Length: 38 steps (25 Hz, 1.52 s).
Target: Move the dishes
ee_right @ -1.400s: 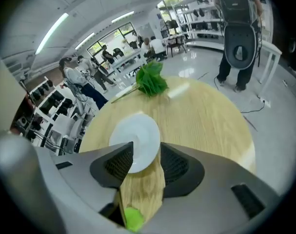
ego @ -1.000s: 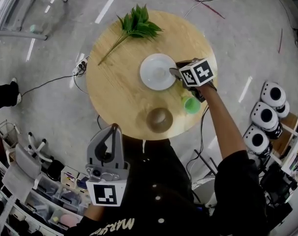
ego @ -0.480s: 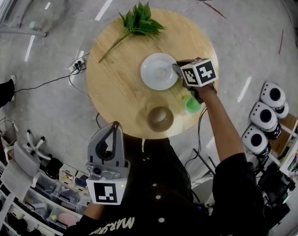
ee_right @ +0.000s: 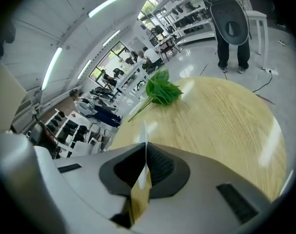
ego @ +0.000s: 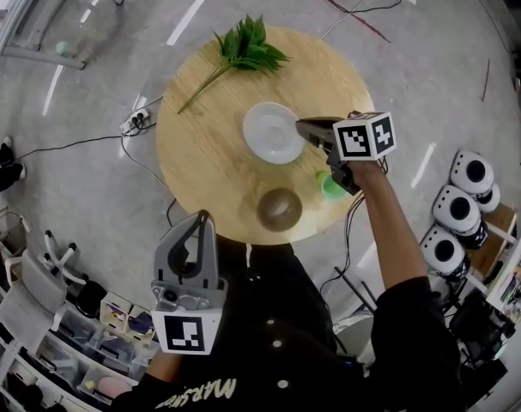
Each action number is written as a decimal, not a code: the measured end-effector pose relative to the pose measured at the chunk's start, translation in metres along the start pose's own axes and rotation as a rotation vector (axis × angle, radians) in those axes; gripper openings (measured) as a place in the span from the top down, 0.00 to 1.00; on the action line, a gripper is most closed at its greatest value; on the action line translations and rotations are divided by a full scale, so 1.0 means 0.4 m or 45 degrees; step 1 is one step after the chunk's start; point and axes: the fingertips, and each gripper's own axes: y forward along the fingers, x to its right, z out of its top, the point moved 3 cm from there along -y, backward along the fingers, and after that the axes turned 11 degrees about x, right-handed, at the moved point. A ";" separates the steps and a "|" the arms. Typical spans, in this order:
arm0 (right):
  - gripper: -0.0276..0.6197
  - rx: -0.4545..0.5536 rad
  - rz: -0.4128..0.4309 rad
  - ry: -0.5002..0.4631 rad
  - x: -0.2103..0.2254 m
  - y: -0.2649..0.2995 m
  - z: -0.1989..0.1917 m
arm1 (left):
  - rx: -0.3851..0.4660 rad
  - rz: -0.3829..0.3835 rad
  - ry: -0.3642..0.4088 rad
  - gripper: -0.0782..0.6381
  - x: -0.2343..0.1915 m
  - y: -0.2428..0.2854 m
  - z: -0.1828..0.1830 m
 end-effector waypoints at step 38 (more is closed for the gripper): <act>0.94 -0.623 0.560 0.035 -0.291 0.248 -0.252 | -0.080 0.206 -0.042 0.88 -0.073 -0.162 -0.086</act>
